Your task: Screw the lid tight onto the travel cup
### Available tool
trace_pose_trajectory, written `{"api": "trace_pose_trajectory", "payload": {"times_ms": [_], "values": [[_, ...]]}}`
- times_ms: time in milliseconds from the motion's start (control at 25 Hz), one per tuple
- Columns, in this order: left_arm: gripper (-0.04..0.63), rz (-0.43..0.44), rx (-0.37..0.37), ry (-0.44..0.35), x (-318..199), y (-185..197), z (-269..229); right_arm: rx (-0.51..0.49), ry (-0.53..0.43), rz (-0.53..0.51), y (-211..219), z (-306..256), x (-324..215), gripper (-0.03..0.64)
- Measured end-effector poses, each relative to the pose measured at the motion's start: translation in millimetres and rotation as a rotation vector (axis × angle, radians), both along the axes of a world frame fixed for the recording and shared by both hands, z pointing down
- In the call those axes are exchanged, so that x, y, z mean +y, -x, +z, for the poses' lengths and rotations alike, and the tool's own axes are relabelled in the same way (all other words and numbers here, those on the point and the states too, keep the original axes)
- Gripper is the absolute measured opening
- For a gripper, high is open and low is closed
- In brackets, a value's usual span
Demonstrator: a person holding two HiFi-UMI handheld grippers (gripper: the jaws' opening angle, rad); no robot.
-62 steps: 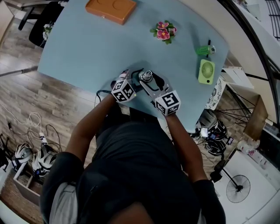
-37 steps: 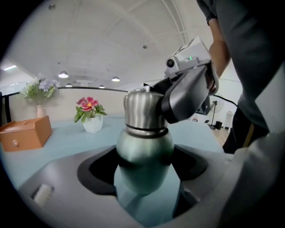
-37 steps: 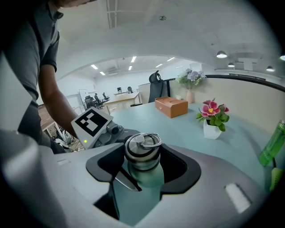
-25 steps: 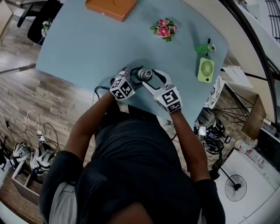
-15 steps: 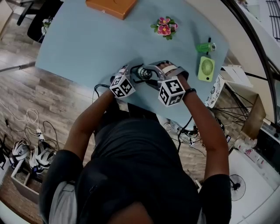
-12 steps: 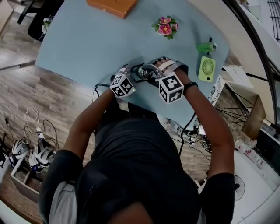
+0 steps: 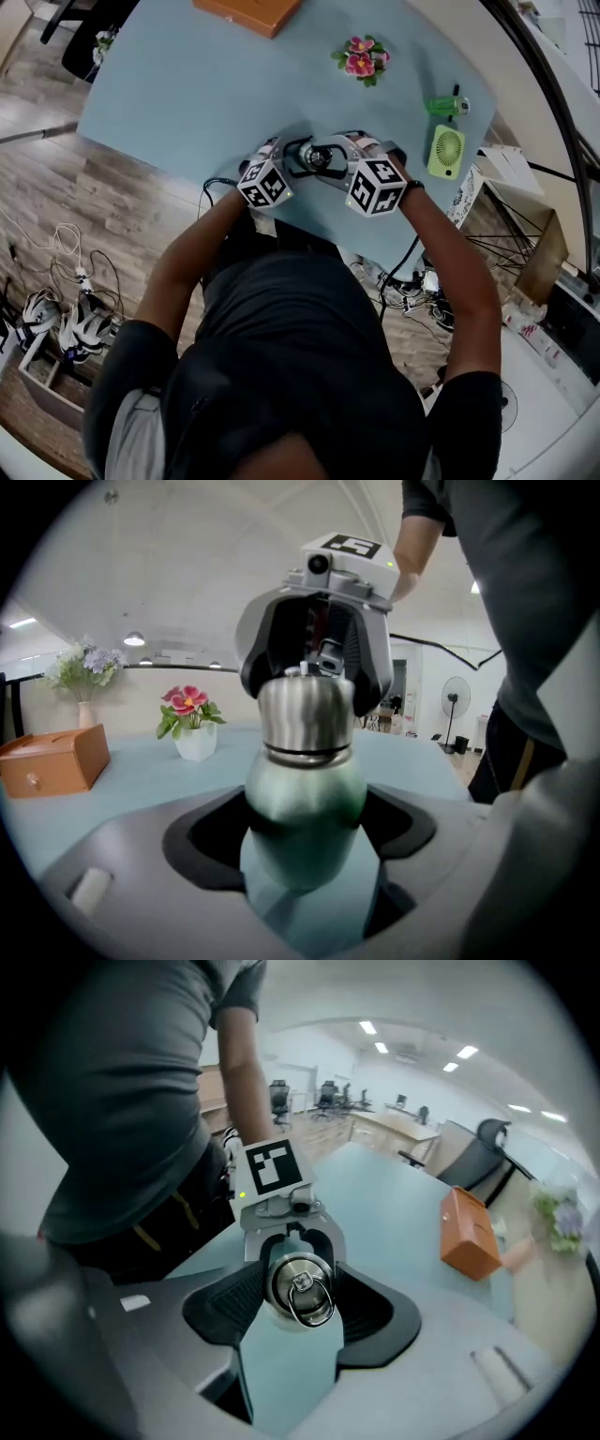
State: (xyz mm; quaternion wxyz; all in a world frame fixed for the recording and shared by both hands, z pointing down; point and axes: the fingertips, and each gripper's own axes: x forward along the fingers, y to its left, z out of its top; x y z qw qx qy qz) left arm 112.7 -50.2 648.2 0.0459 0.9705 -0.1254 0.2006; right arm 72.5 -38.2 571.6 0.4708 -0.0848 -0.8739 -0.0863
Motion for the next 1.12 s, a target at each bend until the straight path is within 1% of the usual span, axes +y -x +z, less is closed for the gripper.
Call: {"api": "trace_pose_trajectory", "payload": {"times_ms": [120, 240, 360, 480, 560, 600, 680, 960, 1040, 1120], "values": [[0.408, -0.004, 0.005, -0.003, 0.0, 0.5, 0.5, -0.104, 0.003, 0.234, 0.3, -1.1, -4.0, 0.235], [0.408, -0.01, 0.009, -0.005, 0.2, 1.5, 0.8, -0.22, 0.035, 0.521, -0.6, -1.2, -9.0, 0.235], [0.408, -0.014, 0.011, -0.007, 0.3, 1.8, 0.7, -0.308, 0.024, 0.777, -2.1, -6.8, -16.1, 0.235], [0.408, -0.019, 0.006, -0.014, 0.4, 1.3, 0.5, -0.343, -0.019, 0.978, -4.8, -10.3, -19.4, 0.233], [0.41, -0.024, 0.004, -0.016, 0.4, 1.7, 1.6, -0.334, -0.056, 1.068, -6.3, -9.2, -19.5, 0.233], [0.409, -0.028, 0.005, -0.013, -0.1, 1.7, 2.0, -0.326, -0.067, 1.092, -7.2, -9.1, -20.4, 0.233], [0.41, -0.031, 0.007, -0.007, -1.4, 1.3, 2.0, -0.317, -0.072, 1.108, -8.5, -10.1, -22.8, 0.233], [0.41, -0.032, 0.009, -0.007, -1.4, 1.8, 1.9, -0.327, -0.047, 1.102, -5.4, -7.7, -21.8, 0.233], [0.41, -0.031, 0.011, -0.005, -0.9, 1.3, 1.5, -0.292, -0.014, 1.073, -6.0, -7.4, -21.5, 0.235], [0.41, -0.03, 0.012, -0.004, -0.6, 1.1, 0.9, -0.255, 0.015, 0.991, -4.1, -11.1, -21.5, 0.235]]}}
